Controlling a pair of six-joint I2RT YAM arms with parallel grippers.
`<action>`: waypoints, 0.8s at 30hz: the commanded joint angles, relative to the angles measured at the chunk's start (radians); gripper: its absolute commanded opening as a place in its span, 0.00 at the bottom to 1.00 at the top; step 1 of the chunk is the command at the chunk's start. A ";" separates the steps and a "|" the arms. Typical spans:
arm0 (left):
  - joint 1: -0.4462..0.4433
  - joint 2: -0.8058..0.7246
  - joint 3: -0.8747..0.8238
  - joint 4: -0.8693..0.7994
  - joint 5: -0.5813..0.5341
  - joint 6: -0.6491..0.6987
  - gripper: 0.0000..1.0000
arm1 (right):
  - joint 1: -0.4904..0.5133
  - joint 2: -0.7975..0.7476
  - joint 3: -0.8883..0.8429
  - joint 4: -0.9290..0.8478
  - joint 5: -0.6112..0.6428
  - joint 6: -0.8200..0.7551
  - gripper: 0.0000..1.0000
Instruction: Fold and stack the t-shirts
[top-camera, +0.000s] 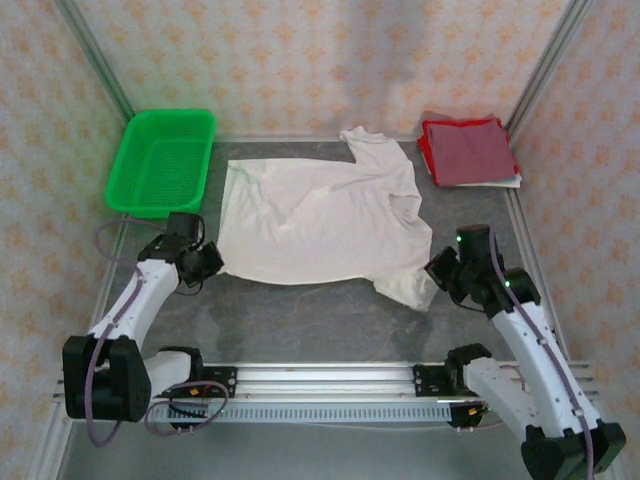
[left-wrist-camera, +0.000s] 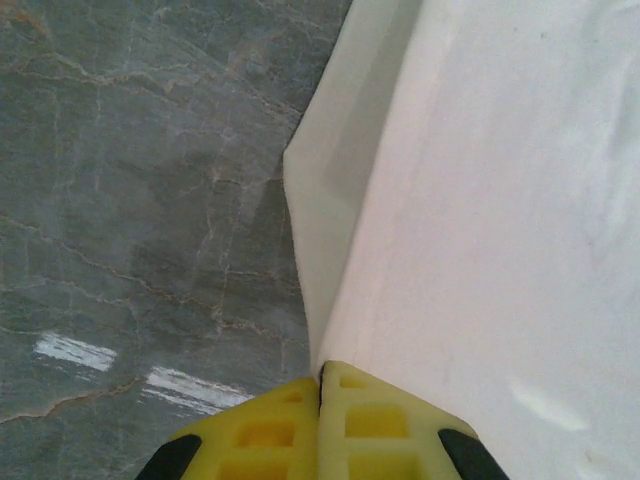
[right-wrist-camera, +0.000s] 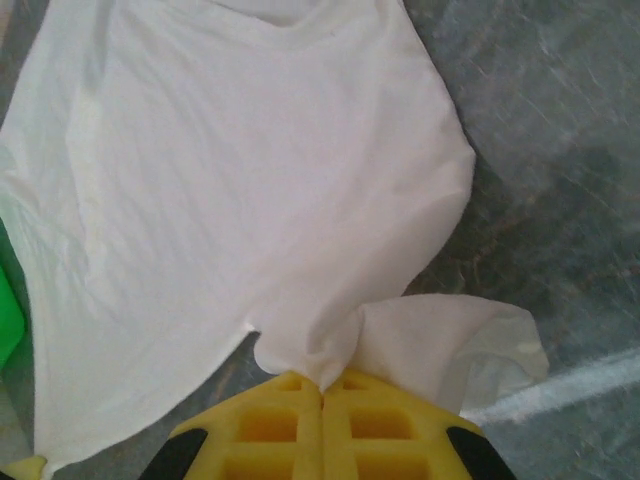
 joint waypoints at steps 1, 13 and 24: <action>0.024 0.046 0.074 0.003 -0.034 0.020 0.00 | -0.024 0.071 0.059 0.109 0.022 -0.048 0.00; 0.034 0.290 0.262 0.044 -0.026 0.084 0.00 | -0.059 0.326 0.192 0.212 0.053 -0.138 0.00; 0.033 0.385 0.344 -0.013 -0.044 0.126 0.00 | -0.130 0.419 0.226 0.244 0.071 -0.185 0.00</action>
